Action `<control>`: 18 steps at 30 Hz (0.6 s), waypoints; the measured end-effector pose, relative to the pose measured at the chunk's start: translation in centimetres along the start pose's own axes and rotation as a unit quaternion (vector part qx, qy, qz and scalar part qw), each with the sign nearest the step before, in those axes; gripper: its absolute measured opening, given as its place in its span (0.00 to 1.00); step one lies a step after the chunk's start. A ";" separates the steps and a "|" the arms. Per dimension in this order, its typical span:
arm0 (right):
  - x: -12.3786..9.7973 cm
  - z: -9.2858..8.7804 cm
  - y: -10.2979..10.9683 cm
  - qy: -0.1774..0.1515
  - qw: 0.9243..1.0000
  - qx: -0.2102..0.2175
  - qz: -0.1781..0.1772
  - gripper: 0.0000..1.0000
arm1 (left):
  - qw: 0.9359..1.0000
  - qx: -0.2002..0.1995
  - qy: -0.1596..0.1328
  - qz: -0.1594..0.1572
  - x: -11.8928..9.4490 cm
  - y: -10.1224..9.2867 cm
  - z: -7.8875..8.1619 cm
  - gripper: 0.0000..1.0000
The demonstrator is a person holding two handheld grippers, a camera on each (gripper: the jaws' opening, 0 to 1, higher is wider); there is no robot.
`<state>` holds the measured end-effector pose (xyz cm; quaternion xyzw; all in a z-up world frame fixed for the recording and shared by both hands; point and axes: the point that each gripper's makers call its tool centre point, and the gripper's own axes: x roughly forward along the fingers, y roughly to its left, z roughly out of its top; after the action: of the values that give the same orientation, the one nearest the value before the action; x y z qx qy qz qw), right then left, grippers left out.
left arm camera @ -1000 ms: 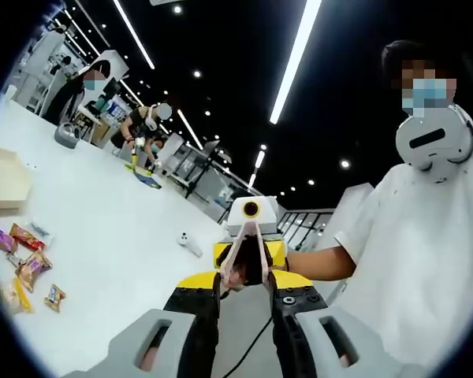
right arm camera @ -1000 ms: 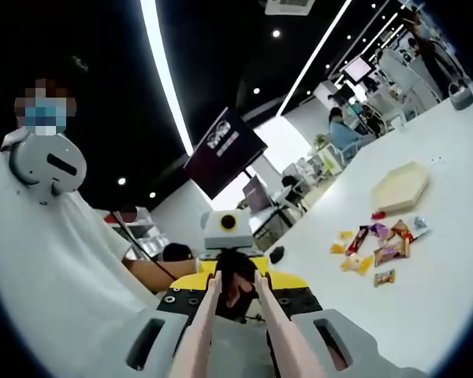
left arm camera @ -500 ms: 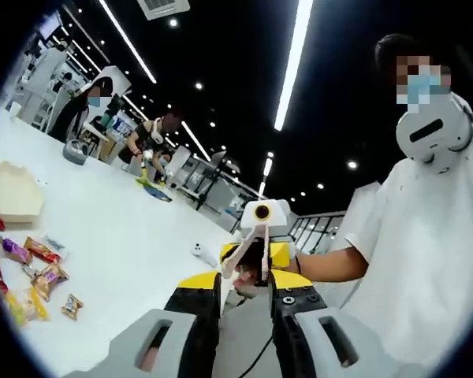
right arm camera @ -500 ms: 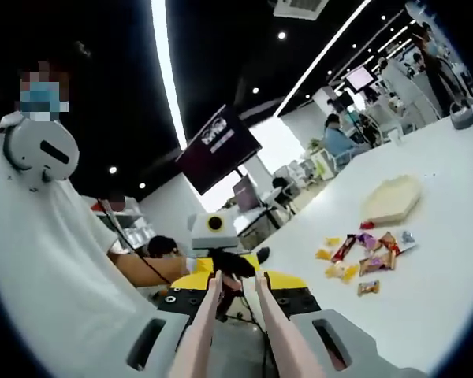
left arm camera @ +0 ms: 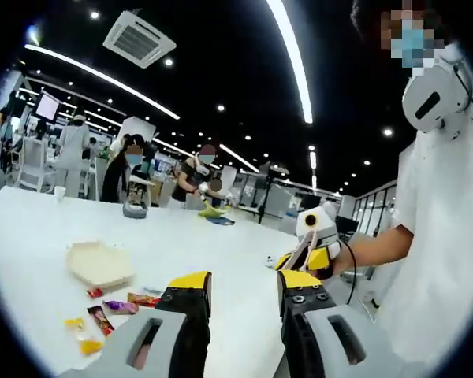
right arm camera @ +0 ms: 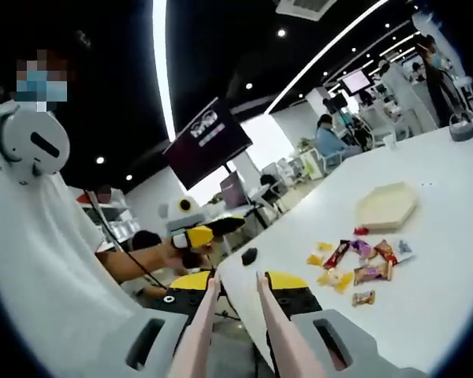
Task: Place the target food into the container with the food tongs after gripping and lifting it, then release it inside without dropping or visibly crushing the food.
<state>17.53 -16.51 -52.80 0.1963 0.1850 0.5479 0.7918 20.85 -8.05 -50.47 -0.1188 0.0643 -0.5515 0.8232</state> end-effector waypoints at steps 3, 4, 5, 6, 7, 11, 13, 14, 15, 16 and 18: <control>1.1 0.3 0.3 -0.003 1.000 -0.002 -0.005 0.25 | 1.000 0.024 -0.004 -0.002 -0.6 0.6 0.5 0.08; 1.7 0.4 0.3 0.000 1.000 -0.004 -0.012 0.25 | 1.000 0.011 -0.003 -0.007 -0.9 1.0 0.6 0.06; 2.2 0.5 0.4 0.001 1.000 -0.009 -0.015 0.25 | 1.000 -0.005 0.002 -0.016 -1.2 1.4 0.5 0.01; 2.6 0.6 0.4 0.000 1.000 -0.010 -0.018 0.25 | 1.000 0.012 0.001 -0.014 -1.5 2.1 0.7 0.00; 3.2 0.8 0.4 -0.003 1.000 -0.010 -0.025 0.25 | 1.000 0.016 0.015 -0.018 -1.6 2.2 0.3 0.00; 4.8 1.1 0.2 -0.009 0.999 -0.014 -0.045 0.25 | 0.999 0.041 0.015 0.002 -2.6 3.9 1.3 0.00; 5.4 1.2 0.0 -0.014 0.998 -0.009 -0.058 0.25 | 0.997 0.076 0.020 0.024 -3.4 5.2 1.6 0.00; 5.8 1.2 -0.2 -0.016 0.997 -0.017 -0.068 0.25 | 0.996 0.081 0.020 0.021 -3.9 5.3 1.7 0.04; 6.0 1.1 -0.4 -0.015 0.997 -0.018 -0.077 0.25 | 0.996 0.081 0.026 0.023 -4.1 5.5 1.6 0.12; 6.3 1.1 -0.8 -0.017 0.995 -0.018 -0.095 0.25 | 0.995 0.090 0.034 0.027 -4.6 5.9 1.3 0.19; 6.8 0.8 -0.9 -0.014 0.994 -0.029 -0.105 0.25 | 0.993 0.094 0.054 0.041 -5.6 6.6 0.6 0.35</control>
<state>20.90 -10.52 -53.08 0.1607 0.1776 0.4640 0.8528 24.74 -0.45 -51.79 -0.0087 0.0613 -0.5265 0.8479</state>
